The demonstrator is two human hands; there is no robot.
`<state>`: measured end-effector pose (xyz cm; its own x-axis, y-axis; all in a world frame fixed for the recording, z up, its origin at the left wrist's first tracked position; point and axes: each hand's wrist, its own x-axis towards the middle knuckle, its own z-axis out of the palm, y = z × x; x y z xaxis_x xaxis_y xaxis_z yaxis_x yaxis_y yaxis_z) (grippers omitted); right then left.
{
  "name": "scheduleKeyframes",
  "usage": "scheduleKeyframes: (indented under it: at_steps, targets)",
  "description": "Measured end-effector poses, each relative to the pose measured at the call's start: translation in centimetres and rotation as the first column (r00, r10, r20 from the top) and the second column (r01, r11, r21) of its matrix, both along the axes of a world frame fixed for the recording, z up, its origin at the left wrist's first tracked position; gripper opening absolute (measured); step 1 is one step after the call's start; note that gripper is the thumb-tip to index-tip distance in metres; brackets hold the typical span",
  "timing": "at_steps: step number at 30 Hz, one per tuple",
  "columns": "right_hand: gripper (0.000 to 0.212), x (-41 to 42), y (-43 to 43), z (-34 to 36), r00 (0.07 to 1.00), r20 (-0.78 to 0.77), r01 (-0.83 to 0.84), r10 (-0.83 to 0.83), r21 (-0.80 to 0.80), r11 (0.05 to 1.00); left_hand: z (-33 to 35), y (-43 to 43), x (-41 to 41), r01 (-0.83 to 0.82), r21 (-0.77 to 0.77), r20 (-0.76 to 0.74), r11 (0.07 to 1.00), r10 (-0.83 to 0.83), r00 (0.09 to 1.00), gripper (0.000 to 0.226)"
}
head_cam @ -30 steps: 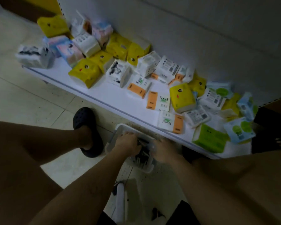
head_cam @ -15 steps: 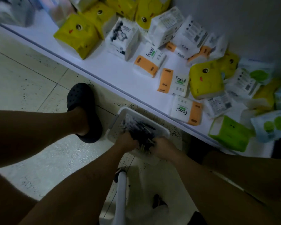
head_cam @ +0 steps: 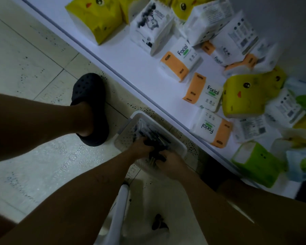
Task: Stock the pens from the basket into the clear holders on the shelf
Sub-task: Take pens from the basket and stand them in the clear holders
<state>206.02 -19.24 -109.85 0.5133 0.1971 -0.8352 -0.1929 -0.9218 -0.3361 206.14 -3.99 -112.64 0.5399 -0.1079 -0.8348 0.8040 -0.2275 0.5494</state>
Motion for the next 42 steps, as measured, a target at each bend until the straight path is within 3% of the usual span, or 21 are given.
scheduleKeyframes:
  at_steps: [4, 7, 13, 16, 22, 27, 29, 34, 38, 40, 42]
  targets:
    - [0.028, 0.6, -0.3, -0.3, 1.000, -0.007, -0.014, 0.014, 0.005, 1.000, -0.1, -0.5, 0.2, -0.209, -0.013, -0.055, 0.978, 0.208, 0.977, 0.025]
    - [0.031, 1.0, 0.0, -0.7, 0.999, 0.010, -0.043, 0.043, 0.010, 0.999, 0.2, -0.4, -0.2, -0.222, 0.131, 0.021, 0.966, 0.221, 0.975, 0.011]
    - [0.034, 1.7, 2.9, -1.8, 0.978, 0.029, -0.207, 0.207, -0.008, 0.978, 0.4, 1.6, -0.8, -0.356, 0.347, 0.096, 0.868, 0.344, 0.934, 0.009]
    - [0.037, 2.1, 3.6, -2.5, 0.972, 0.020, -0.232, 0.233, -0.017, 0.972, 1.2, 2.5, -1.2, -0.396, 0.339, 0.111, 0.854, 0.381, 0.918, 0.009]
    - [0.035, 1.4, 3.5, -5.3, 0.936, -0.037, -0.351, 0.350, -0.047, 0.935, 2.2, 3.2, -0.7, -0.332, 0.208, 0.013, 0.920, 0.337, 0.941, 0.021]
    - [0.053, 0.6, 3.4, -6.5, 0.879, -0.104, -0.476, 0.466, -0.127, 0.870, 2.0, 3.8, -1.6, -0.280, 0.208, 0.026, 0.937, 0.280, 0.960, 0.005]
    - [0.054, 0.2, 3.4, -6.5, 0.864, -0.094, -0.503, 0.495, -0.156, 0.850, 1.7, 4.0, -2.1, -0.308, 0.208, 0.019, 0.928, 0.311, 0.950, 0.022]
    - [0.041, 0.4, 3.8, -5.9, 0.899, -0.060, -0.436, 0.433, -0.206, 0.876, 2.6, 3.8, -2.0, -0.308, 0.138, 0.020, 0.941, 0.309, 0.951, 0.021]
    - [0.022, 0.7, 4.1, -3.8, 0.957, 0.075, -0.259, 0.279, -0.204, 0.944, 3.4, 3.7, -1.4, -0.282, 0.146, 0.024, 0.948, 0.282, 0.959, 0.042]
    - [0.018, 0.6, 4.1, -2.5, 0.964, 0.152, -0.189, 0.217, -0.180, 0.965, 3.8, 3.4, -1.4, -0.271, 0.173, 0.037, 0.947, 0.269, 0.963, 0.040]
    - [0.015, 0.7, 3.8, -1.1, 0.972, 0.231, -0.030, 0.048, -0.081, 0.996, 4.4, 3.1, -1.5, -0.254, 0.181, 0.061, 0.950, 0.247, 0.967, 0.031]
